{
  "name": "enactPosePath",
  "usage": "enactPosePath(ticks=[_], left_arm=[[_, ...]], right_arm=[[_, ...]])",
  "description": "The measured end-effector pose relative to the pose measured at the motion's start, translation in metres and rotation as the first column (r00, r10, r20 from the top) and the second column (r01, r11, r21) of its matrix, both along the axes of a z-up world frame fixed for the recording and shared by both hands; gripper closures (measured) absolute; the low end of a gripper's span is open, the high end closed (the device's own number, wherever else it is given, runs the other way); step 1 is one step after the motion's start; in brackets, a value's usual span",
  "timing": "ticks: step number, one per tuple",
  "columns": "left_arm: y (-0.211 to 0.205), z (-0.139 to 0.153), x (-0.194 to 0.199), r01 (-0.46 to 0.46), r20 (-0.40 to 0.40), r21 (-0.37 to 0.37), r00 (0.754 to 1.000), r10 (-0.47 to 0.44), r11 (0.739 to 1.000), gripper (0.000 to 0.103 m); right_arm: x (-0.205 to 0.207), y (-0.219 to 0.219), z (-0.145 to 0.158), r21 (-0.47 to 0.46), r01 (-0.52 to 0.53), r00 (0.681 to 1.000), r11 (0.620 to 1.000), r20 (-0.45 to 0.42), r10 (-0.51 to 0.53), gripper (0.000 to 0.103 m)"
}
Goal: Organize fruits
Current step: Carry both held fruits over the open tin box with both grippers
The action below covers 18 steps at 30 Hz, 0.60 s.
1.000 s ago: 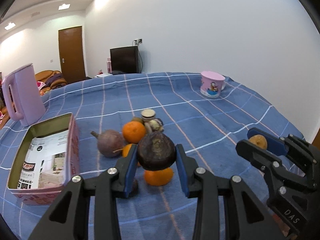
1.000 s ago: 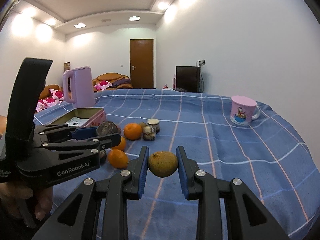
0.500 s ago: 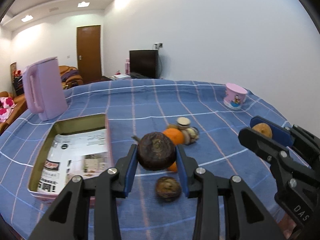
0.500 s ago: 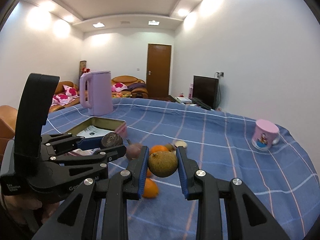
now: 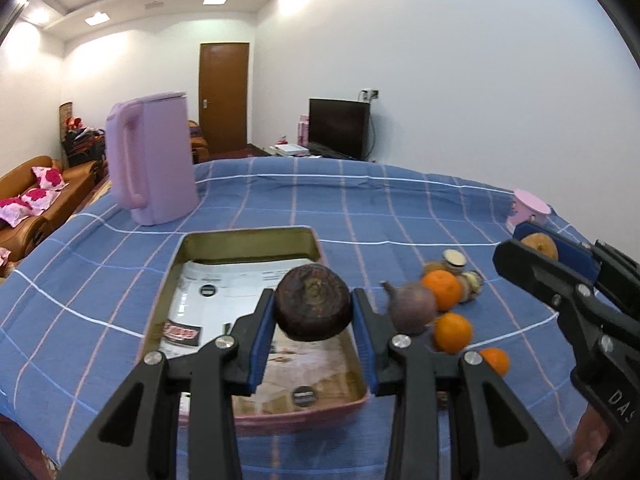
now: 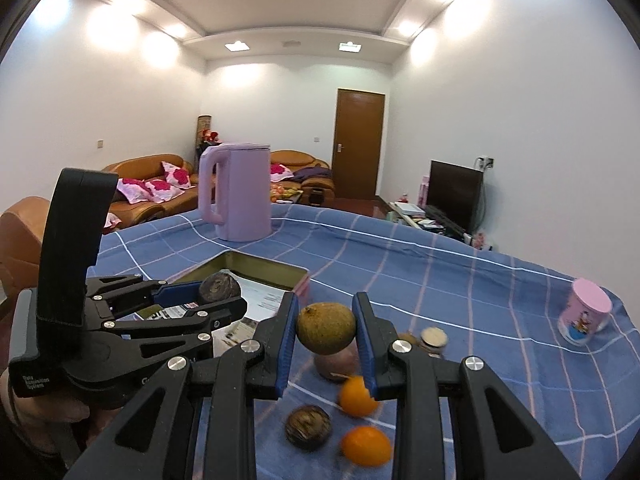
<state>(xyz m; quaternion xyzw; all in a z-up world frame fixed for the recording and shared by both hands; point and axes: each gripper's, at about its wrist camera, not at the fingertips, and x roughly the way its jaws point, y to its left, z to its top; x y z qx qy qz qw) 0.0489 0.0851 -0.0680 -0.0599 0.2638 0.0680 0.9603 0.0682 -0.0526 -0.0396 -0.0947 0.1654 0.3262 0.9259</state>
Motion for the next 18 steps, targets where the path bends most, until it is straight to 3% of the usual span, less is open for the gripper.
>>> enactPosePath(ticks=[18], left_arm=[[0.053, -0.011, 0.012, -0.088, -0.04, 0.018, 0.995, 0.089, 0.996, 0.064]], right_arm=[[0.027, 0.064, -0.006, -0.018, -0.094, 0.994, 0.995, -0.064, 0.093, 0.073]])
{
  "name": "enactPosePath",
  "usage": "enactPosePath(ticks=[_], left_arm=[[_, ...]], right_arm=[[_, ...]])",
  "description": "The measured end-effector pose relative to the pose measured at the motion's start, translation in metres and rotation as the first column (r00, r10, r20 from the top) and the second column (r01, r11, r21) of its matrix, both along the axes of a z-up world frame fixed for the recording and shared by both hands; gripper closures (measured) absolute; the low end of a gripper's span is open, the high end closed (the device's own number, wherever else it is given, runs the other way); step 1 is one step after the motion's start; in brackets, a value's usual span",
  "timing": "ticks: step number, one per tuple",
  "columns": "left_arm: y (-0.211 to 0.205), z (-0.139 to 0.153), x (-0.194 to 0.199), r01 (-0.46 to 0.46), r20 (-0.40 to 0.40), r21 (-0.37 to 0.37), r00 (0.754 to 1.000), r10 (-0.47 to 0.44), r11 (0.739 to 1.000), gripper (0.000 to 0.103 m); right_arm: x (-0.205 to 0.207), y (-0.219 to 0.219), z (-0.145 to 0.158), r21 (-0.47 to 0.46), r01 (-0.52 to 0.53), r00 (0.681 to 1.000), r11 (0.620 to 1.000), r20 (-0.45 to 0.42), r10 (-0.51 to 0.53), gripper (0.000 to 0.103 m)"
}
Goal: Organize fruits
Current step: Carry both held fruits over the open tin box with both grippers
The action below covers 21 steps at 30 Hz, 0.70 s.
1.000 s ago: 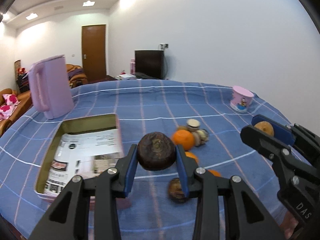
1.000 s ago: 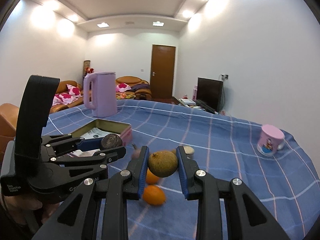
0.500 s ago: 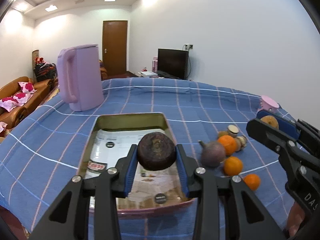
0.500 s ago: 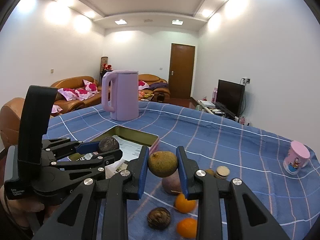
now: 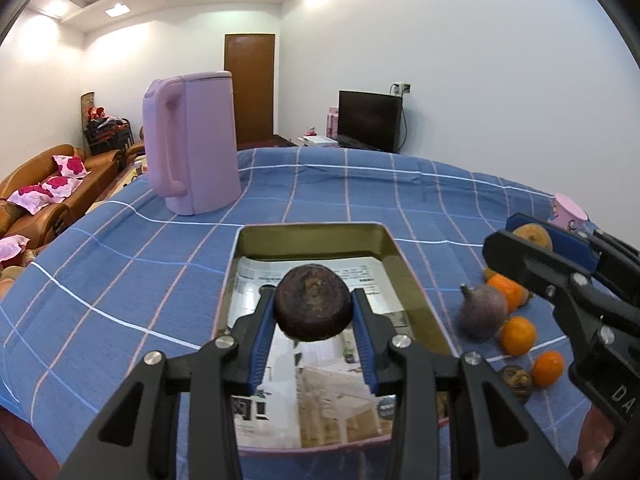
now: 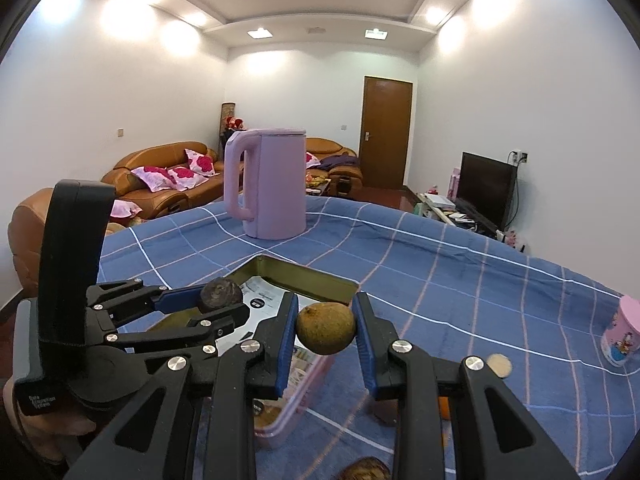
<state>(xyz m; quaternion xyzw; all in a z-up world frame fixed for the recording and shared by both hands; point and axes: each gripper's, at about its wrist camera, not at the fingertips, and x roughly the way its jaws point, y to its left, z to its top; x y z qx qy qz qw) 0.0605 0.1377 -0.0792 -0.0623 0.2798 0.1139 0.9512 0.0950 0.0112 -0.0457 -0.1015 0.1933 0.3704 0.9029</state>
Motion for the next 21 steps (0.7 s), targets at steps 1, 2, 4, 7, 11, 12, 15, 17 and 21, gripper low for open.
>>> enactPosePath(ticks=[1, 2, 4, 7, 11, 12, 15, 17, 21], left_arm=[[0.002, 0.0, 0.0, -0.003, -0.002, 0.003, 1.0, 0.003, 1.0, 0.064], [0.004, -0.001, 0.001, -0.006, -0.005, 0.005, 1.0, 0.006, 1.0, 0.064], [0.007, -0.002, 0.003, -0.014, -0.013, 0.005, 1.0, 0.014, 1.0, 0.064], [0.012, -0.005, 0.005, -0.022, -0.021, 0.012, 1.0, 0.022, 1.0, 0.064], [0.017, -0.007, 0.009, -0.027, -0.033, 0.022, 0.999, 0.028, 0.999, 0.064], [0.019, -0.007, 0.01, -0.028, -0.037, 0.021, 0.999, 0.029, 0.999, 0.064], [0.022, -0.008, 0.012, -0.032, -0.044, 0.031, 0.998, 0.033, 0.999, 0.064], [0.025, -0.008, 0.013, -0.036, -0.047, 0.035, 0.998, 0.037, 0.999, 0.064], [0.031, -0.008, 0.017, -0.037, -0.064, 0.044, 0.997, 0.039, 0.998, 0.064]], right_arm=[[0.003, 0.002, -0.001, 0.001, -0.003, 1.0, 1.0, -0.007, 0.003, 0.073], [0.005, 0.005, -0.003, -0.001, -0.004, 1.0, 1.0, -0.011, 0.004, 0.073], [0.008, 0.01, -0.006, -0.005, -0.008, 1.0, 1.0, -0.02, 0.008, 0.073], [0.012, 0.017, -0.011, -0.012, -0.012, 0.999, 1.0, -0.03, 0.012, 0.073], [0.016, 0.026, -0.016, -0.021, -0.017, 0.999, 1.0, -0.045, 0.016, 0.073], [0.018, 0.028, -0.017, -0.024, -0.018, 0.999, 1.0, -0.048, 0.017, 0.073], [0.021, 0.035, -0.021, -0.032, -0.023, 0.998, 0.999, -0.06, 0.021, 0.073], [0.025, 0.038, -0.024, -0.033, -0.026, 0.997, 0.999, -0.075, 0.024, 0.073], [0.032, 0.045, -0.028, -0.038, -0.028, 0.995, 0.999, -0.099, 0.024, 0.073]])
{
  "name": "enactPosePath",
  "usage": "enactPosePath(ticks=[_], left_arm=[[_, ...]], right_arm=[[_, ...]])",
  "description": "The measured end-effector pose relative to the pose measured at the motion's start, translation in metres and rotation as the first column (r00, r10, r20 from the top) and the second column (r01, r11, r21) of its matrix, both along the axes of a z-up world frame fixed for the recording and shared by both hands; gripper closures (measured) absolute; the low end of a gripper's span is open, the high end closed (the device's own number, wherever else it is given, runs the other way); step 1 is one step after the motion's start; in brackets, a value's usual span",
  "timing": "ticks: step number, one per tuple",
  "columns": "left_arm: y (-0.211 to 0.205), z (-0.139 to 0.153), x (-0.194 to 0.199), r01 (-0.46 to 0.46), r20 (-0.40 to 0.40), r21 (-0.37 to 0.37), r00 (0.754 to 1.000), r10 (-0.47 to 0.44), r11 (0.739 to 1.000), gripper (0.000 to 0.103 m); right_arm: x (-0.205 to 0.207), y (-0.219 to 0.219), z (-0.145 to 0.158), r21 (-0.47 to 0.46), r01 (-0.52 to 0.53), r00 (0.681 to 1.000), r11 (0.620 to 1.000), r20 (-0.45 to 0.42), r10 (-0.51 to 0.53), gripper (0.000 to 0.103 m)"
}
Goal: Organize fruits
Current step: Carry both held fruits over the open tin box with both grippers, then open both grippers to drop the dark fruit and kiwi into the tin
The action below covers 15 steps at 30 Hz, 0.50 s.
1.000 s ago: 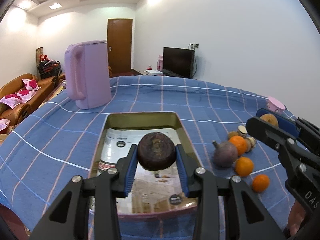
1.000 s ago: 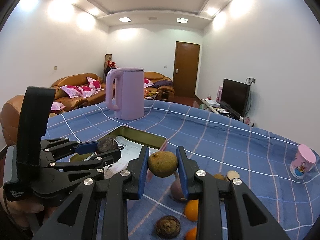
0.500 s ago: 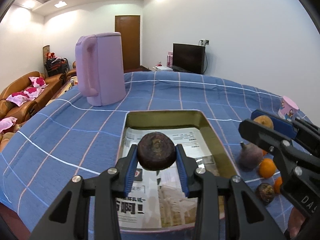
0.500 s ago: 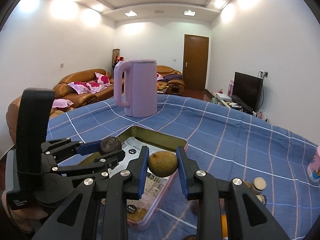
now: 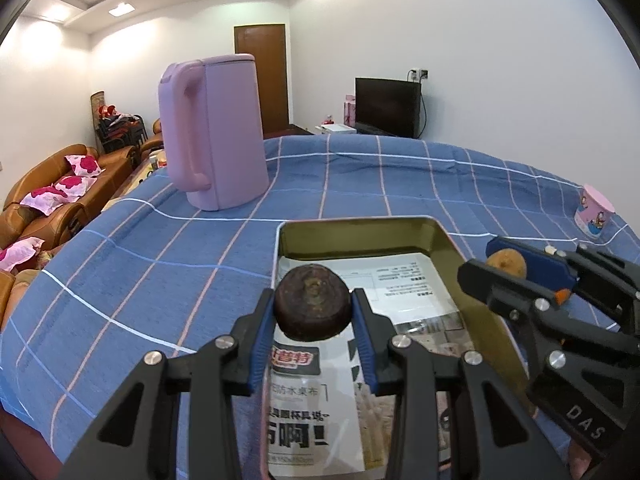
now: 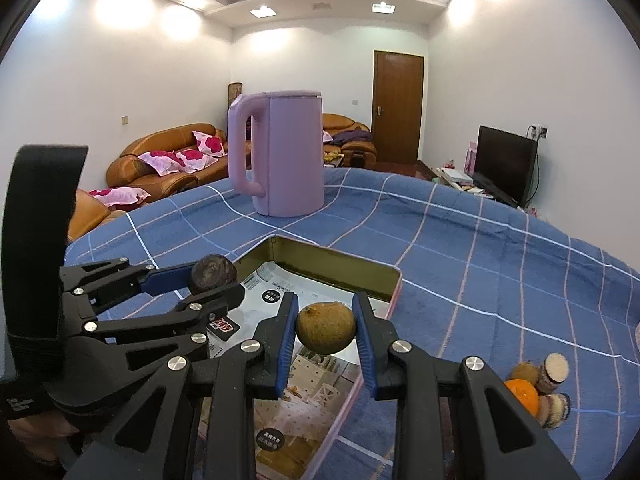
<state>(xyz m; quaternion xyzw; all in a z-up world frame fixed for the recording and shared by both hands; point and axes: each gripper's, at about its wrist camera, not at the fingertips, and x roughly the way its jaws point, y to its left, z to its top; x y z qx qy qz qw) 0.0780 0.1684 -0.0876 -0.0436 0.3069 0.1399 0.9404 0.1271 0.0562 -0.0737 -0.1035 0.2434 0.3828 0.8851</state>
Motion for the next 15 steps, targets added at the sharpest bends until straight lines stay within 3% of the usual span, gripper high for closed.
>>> enactPosePath(ticks=[15], left_arm=[[0.009, -0.007, 0.011, 0.009, -0.047, 0.031, 0.999, -0.008, 0.999, 0.064]], right_arm=[[0.015, 0.02, -0.02, -0.01, -0.005, 0.995, 1.0, -0.095, 0.004, 0.073]])
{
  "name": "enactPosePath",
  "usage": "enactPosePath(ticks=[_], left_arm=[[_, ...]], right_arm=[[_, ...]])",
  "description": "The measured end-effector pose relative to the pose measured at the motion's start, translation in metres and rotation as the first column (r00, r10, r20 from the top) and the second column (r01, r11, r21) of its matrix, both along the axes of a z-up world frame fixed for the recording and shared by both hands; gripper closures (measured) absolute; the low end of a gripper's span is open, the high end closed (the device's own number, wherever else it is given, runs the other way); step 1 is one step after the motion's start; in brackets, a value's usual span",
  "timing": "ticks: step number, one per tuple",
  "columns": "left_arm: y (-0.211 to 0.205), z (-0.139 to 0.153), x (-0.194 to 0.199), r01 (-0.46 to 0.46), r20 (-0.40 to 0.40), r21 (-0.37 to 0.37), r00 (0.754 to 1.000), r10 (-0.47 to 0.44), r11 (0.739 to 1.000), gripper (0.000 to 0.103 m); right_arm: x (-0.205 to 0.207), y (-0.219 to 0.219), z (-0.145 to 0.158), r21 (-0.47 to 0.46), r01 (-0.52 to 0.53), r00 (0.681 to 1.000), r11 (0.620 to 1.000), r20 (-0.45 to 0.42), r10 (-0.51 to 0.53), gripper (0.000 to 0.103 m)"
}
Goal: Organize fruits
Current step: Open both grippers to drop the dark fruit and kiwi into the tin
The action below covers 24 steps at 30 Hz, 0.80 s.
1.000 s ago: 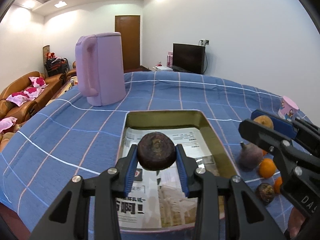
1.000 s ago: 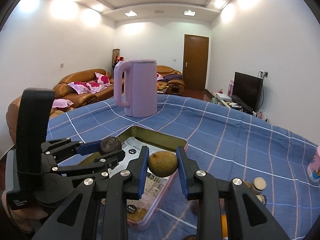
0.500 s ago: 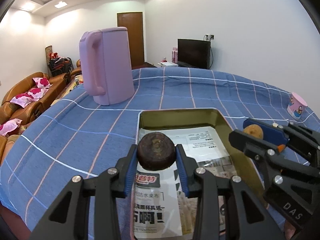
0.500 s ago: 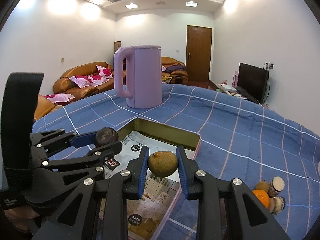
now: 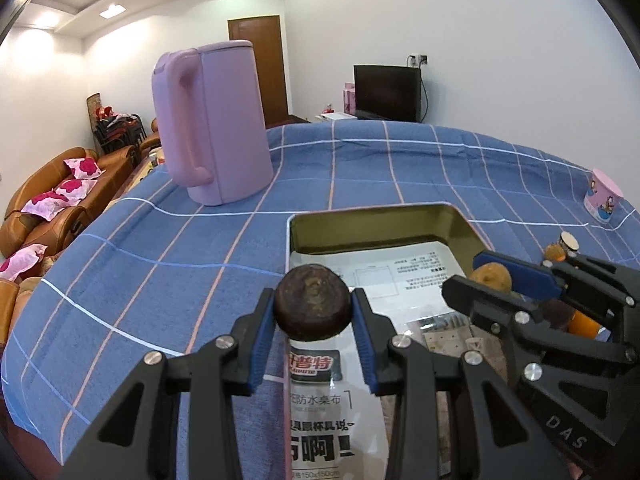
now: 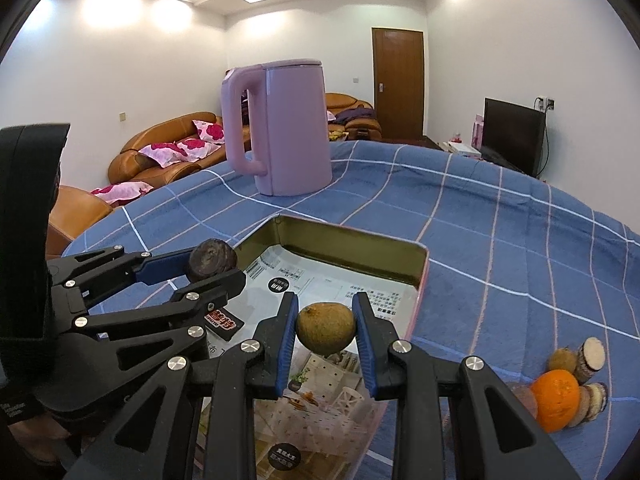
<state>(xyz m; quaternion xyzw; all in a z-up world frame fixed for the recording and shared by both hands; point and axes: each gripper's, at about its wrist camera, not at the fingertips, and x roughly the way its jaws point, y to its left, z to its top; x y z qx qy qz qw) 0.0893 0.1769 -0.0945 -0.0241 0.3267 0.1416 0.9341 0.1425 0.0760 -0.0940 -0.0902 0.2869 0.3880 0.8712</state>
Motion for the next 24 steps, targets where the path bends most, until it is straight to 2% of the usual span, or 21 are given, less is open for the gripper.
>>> enactPosePath(ticks=[11, 17, 19, 21, 24], left_arm=[[-0.004, -0.002, 0.0, 0.005, -0.018, 0.008, 1.0, -0.005, 1.0, 0.061], [-0.003, -0.001, -0.003, -0.006, -0.014, -0.004, 1.0, 0.006, 1.0, 0.053], [-0.002, 0.001, -0.005, -0.014, -0.006, -0.013, 1.0, 0.013, 1.0, 0.049], [-0.002, 0.003, -0.007, -0.017, 0.004, -0.018, 1.0, 0.017, 1.0, 0.04], [-0.003, 0.007, -0.011, -0.018, 0.02, -0.025, 1.0, 0.019, 1.0, 0.03]], right_arm=[[0.003, 0.001, -0.003, -0.009, -0.011, 0.999, 1.0, -0.031, 0.011, 0.073], [0.002, -0.004, -0.002, 0.006, -0.007, 0.999, 1.0, -0.033, 0.007, 0.071], [0.002, -0.008, -0.001, 0.012, 0.015, 1.0, 1.0, -0.028, -0.015, 0.06], [0.003, -0.015, 0.001, 0.032, 0.029, 0.999, 0.999, -0.033, -0.028, 0.053], [0.002, -0.023, 0.003, 0.043, 0.044, 0.999, 0.998, -0.034, -0.043, 0.049]])
